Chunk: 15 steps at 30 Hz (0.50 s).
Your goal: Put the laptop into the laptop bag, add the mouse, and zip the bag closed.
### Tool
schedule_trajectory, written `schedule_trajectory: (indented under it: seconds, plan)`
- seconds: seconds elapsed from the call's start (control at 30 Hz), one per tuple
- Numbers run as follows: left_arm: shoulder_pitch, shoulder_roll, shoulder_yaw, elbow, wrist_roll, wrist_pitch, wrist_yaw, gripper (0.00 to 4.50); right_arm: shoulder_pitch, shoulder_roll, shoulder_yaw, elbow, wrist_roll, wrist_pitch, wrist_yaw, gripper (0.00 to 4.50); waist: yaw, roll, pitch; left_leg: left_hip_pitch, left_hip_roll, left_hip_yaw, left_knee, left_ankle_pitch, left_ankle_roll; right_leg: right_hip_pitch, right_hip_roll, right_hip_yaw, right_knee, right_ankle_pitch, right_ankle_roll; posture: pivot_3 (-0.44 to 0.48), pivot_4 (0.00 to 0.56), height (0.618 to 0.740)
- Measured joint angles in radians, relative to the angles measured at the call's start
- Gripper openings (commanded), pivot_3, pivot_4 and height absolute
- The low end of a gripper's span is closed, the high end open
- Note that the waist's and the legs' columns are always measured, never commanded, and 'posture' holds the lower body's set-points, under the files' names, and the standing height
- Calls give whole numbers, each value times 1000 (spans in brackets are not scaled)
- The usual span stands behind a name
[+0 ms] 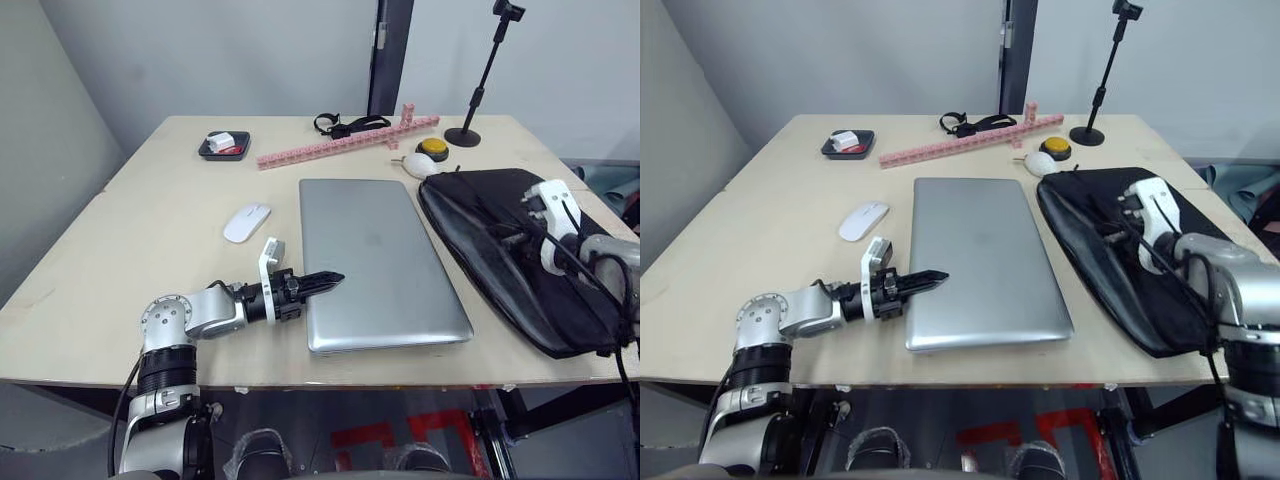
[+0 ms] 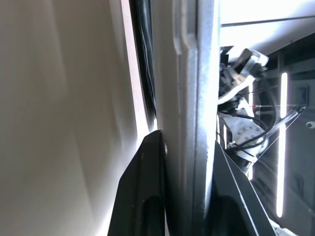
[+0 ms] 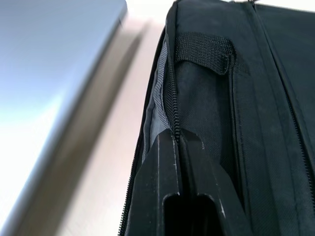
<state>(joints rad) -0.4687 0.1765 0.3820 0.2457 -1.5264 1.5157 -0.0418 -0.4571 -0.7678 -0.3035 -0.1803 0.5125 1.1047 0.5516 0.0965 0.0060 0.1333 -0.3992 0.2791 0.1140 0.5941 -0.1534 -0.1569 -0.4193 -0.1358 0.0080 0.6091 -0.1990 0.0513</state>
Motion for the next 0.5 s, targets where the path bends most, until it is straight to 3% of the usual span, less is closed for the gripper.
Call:
schedule_trajectory:
  seconds: [0.5]
  plan:
    - [-15, -20, -84, 74, -49, -99, 44, 279, -29, 165, 5, -117, 60, 147, -157, 21, 7, 0, 0, 0, 0, 0, -1, 1, -2, 0, 0, 0, -3, 9, 17, 0, 150, 740]
